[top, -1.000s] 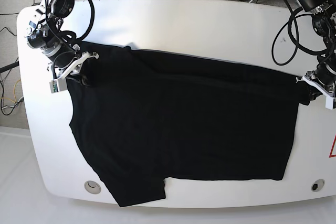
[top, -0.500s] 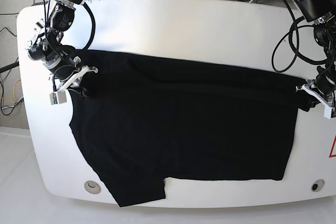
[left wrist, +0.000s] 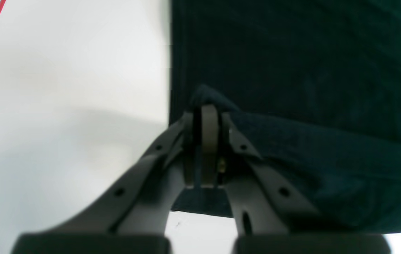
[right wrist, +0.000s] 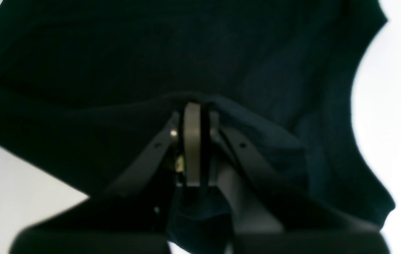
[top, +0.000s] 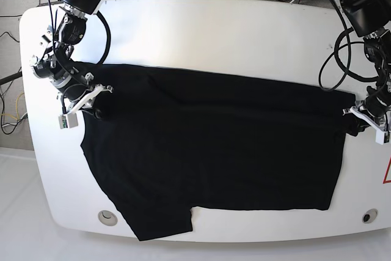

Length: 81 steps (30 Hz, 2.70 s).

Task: Fold the T-shirt properly
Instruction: 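Lift the gripped shoulder edge with both grippers, raising the shirt, then open the left gripper, releasing the shirt edge, while right holds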

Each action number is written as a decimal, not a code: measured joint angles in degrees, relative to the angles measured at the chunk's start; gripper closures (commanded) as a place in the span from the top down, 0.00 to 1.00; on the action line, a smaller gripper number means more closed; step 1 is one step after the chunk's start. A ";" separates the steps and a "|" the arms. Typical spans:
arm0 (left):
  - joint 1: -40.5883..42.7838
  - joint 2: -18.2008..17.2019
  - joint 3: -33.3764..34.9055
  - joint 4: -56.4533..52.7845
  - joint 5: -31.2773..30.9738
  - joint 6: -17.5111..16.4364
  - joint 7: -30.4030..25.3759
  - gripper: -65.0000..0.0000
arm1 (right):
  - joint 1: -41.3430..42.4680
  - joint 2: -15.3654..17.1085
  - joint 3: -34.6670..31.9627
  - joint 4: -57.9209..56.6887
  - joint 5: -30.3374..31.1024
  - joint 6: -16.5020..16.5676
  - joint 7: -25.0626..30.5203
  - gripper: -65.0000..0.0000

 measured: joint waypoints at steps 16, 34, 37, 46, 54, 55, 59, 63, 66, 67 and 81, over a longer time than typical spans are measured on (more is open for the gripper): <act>-1.42 -0.11 0.61 -0.83 -0.09 0.22 -0.87 0.00 | 2.51 0.00 -1.14 -2.82 -3.13 0.02 1.29 0.00; -3.50 -0.24 1.16 -5.22 2.40 0.90 -2.64 0.56 | 3.28 -0.13 -2.64 -5.31 -11.43 0.00 5.81 0.58; -4.11 -0.61 1.40 -5.31 2.40 1.07 -2.58 0.65 | 3.23 0.00 -3.17 -5.44 -11.41 -0.04 7.50 0.71; -4.98 -2.32 1.36 -4.22 1.57 1.07 -2.58 0.62 | 2.03 1.22 -3.80 -4.37 -10.51 -0.52 8.39 0.70; -3.76 -3.48 0.52 -3.74 1.57 1.09 -3.06 0.56 | -0.92 3.37 -3.89 -0.50 -9.73 -0.96 8.76 0.69; -3.45 -3.58 0.52 -3.30 1.49 1.07 -3.10 0.56 | -1.38 3.50 -3.85 0.13 -9.68 -1.09 8.85 0.68; -2.62 -3.63 0.55 -1.66 1.29 1.07 -3.65 0.55 | -3.15 3.72 -3.78 2.40 -9.03 -0.96 9.11 0.68; -1.57 -3.58 0.52 0.68 1.22 1.07 -2.60 0.55 | -5.31 4.07 -3.69 4.57 -8.41 -0.66 9.81 0.68; 0.00 -3.63 0.52 3.02 1.11 1.07 -2.93 0.57 | -6.23 4.31 -3.56 5.16 -8.63 -0.68 9.68 0.70; 0.72 -3.63 0.61 4.04 1.11 1.09 -3.43 0.58 | -6.40 4.44 -3.52 5.27 -8.96 -0.68 9.70 0.71; 20.83 -1.46 6.08 15.52 12.50 -3.50 -26.12 0.70 | -13.09 5.20 -1.31 3.39 -24.94 -2.62 19.37 0.72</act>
